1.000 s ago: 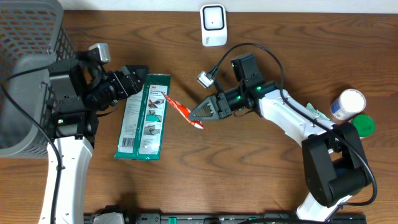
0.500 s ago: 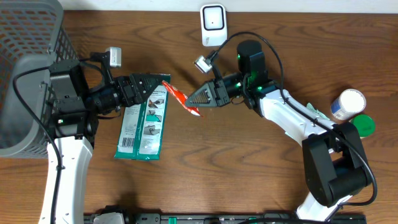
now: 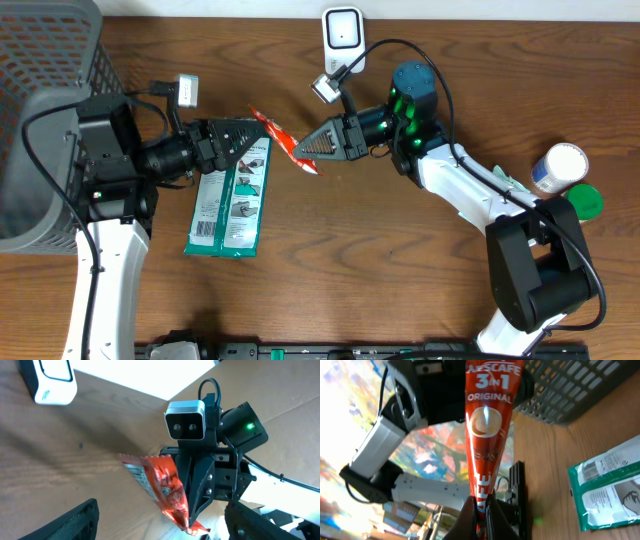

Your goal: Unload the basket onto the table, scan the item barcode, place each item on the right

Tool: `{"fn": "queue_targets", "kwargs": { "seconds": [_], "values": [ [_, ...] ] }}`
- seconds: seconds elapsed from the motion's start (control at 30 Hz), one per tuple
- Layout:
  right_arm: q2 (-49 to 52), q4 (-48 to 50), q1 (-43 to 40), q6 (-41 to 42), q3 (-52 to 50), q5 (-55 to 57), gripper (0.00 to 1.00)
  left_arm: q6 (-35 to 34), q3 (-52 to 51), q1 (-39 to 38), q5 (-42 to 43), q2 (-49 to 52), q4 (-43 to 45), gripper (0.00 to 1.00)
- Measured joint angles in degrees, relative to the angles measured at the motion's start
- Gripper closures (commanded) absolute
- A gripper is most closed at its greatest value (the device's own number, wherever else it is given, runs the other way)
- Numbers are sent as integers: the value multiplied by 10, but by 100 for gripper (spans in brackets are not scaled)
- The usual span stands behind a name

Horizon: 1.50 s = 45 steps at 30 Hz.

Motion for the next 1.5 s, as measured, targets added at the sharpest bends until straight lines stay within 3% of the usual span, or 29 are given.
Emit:
{"fn": "queue_targets", "kwargs": {
  "seconds": [0.3, 0.5, 0.73, 1.27, 1.43, 1.5],
  "values": [
    [0, 136, 16, 96, 0, 50, 99, 0, 0, 0, -4, 0, 30, 21],
    [0, 142, 36, 120, 0, 80, 99, -1, 0, -26, -8, 0, 49, 22],
    [0, 164, 49, 122, 0, 105, 99, -18, 0, -65, -10, 0, 83, 41],
    [0, 171, 50, 121, 0, 110, 99, -18, 0, -68, -61, 0, 95, 43],
    [0, 171, 50, 121, 0, 110, 99, -24, 0, -68, -79, 0, 94, 76],
    [0, 170, 50, 121, 0, 113, 99, -22, 0, -68, -80, 0, 96, 81]
  ]
}}
